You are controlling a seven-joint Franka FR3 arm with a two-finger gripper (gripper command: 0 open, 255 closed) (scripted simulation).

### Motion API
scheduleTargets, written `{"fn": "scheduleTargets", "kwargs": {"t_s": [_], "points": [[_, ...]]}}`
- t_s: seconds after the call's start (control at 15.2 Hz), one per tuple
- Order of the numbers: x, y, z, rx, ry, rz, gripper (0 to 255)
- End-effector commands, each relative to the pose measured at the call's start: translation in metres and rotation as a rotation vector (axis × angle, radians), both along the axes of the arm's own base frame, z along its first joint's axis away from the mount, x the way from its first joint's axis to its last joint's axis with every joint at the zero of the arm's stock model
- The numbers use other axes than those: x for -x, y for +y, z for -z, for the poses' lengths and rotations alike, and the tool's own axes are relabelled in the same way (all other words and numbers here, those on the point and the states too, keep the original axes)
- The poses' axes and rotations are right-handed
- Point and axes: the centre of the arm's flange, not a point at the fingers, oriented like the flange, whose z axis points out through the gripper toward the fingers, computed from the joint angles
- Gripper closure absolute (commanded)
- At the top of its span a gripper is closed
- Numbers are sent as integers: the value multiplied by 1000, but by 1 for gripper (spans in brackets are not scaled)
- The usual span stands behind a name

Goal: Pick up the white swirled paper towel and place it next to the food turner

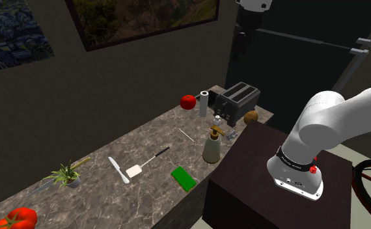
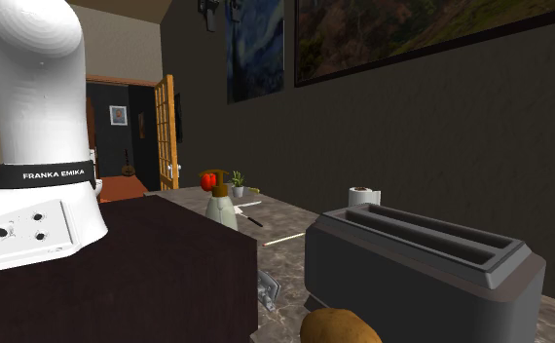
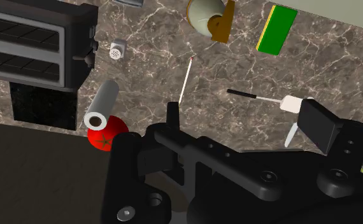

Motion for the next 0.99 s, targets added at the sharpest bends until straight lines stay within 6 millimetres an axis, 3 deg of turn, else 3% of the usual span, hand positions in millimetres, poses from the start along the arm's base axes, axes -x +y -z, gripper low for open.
{"fn": "scheduleTargets", "kwargs": {"t_s": [0.0, 0.92], "points": [[0, 0, 0, 0, 0, 0, 0], [-84, -72, 143, 12, -40, 66, 0]]}}
